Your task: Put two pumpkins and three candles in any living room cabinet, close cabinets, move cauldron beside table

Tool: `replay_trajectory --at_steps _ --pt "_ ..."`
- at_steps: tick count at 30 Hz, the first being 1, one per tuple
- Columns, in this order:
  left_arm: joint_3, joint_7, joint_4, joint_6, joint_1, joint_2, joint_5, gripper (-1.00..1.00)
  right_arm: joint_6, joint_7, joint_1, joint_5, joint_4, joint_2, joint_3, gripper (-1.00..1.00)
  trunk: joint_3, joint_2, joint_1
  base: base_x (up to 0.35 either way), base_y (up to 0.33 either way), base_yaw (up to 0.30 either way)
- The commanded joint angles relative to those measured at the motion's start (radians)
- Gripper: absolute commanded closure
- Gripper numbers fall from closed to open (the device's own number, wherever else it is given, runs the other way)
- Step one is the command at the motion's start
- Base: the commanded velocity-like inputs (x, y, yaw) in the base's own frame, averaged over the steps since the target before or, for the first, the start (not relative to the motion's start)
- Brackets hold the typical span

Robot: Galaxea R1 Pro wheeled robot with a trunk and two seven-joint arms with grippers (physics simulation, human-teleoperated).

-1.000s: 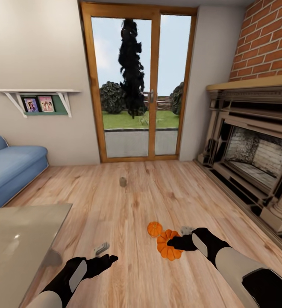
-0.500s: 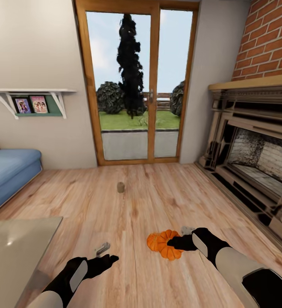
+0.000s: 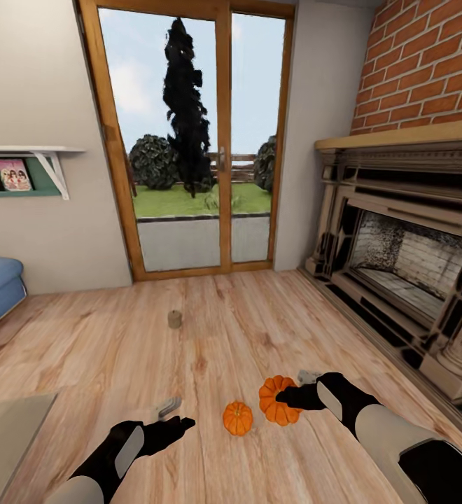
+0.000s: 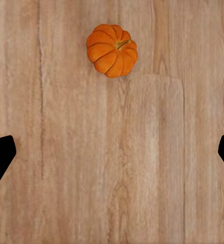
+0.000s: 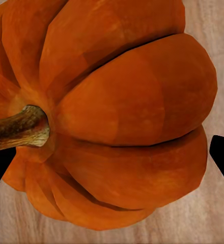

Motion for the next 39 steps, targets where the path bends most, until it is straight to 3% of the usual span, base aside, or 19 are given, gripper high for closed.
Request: replay_trajectory --at_steps 1,8,23,39 --pt "0.007 -0.002 -0.001 0.008 0.000 -0.001 0.003 -1.00 0.004 0.002 0.000 -0.001 -0.002 -0.001 0.004 1.00 -0.001 0.000 0.000 0.059 0.000 -0.034" --pt "0.007 -0.002 -0.001 0.008 0.000 -0.001 0.003 -1.00 0.004 0.002 0.000 0.000 -0.002 -0.001 0.004 1.00 -0.001 0.000 0.000 0.011 0.000 -0.025" --pt "0.007 -0.002 -0.002 0.008 0.000 0.000 0.003 -1.00 0.004 0.002 0.000 0.000 -0.002 -0.001 0.004 1.00 0.005 0.000 0.000 0.000 0.000 -0.220" --pt "0.009 -0.001 -0.002 0.008 0.000 0.000 0.003 -1.00 0.003 0.002 0.000 0.001 -0.002 -0.001 0.004 1.00 0.005 0.000 0.000 0.109 0.057 -0.022"
